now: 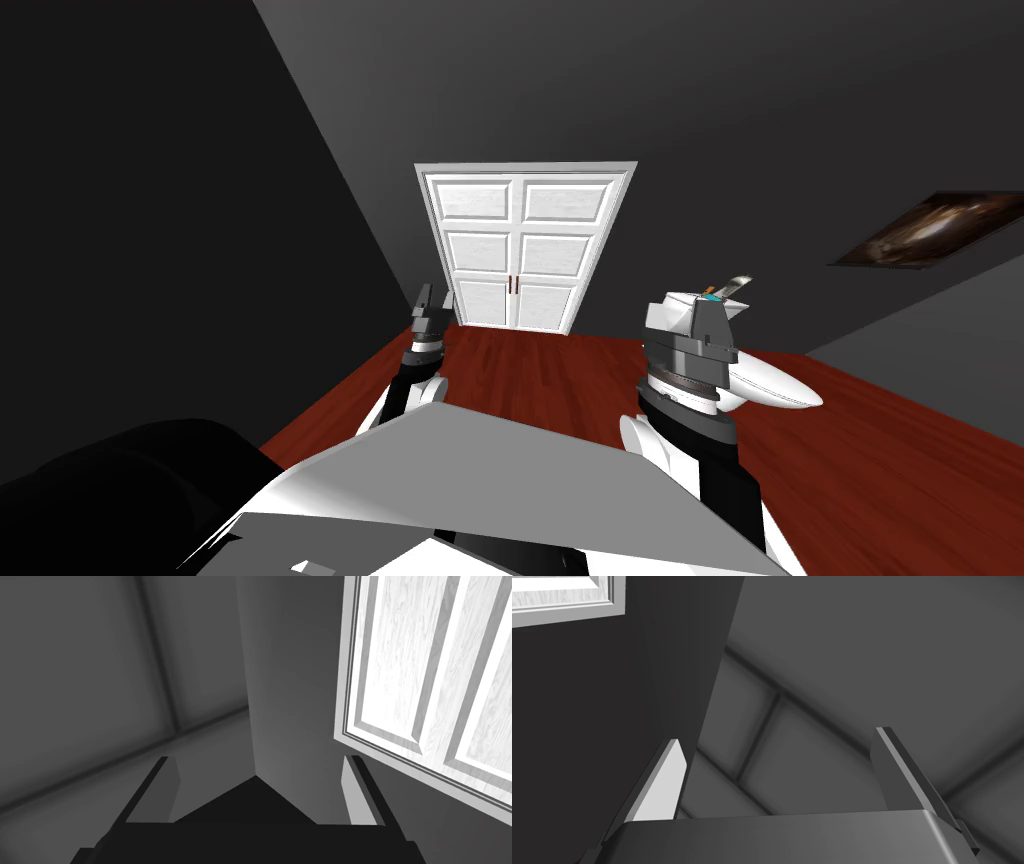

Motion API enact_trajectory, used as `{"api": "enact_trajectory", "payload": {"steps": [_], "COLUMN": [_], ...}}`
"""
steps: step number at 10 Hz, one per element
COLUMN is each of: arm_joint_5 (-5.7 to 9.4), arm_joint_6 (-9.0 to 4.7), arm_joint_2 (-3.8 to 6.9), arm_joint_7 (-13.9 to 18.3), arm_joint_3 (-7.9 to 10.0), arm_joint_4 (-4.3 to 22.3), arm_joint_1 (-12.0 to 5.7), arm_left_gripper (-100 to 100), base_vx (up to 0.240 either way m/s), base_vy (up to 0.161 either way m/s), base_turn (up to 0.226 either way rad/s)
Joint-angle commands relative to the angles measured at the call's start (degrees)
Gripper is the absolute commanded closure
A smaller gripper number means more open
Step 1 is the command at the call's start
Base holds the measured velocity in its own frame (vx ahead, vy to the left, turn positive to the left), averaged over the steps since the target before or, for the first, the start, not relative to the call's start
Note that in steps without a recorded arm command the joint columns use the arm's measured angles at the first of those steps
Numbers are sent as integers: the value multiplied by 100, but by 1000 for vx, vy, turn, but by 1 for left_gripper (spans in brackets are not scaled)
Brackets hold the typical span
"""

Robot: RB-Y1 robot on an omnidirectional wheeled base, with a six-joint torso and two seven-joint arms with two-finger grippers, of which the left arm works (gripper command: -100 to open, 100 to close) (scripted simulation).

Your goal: Pull the door open

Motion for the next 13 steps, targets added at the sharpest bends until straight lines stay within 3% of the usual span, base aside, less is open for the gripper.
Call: {"api": "enact_trajectory", "payload": {"steps": [1, 5, 13], "arm_joint_5": [43, 161, 388], "arm_joint_6": [-27, -100, -239], "arm_joint_2": [45, 159, 365], "arm_joint_7": [171, 639, 1536], "arm_joint_3": [-29, -107, -258], "arm_joint_4": [159, 593, 1425], "arm_joint_1": [-40, -151, -366], "arm_left_gripper": [-100, -100, -100], "base_vx": [86, 174, 102], "base_vy": [-15, -30, -17], "base_turn": [7, 11, 7]}}
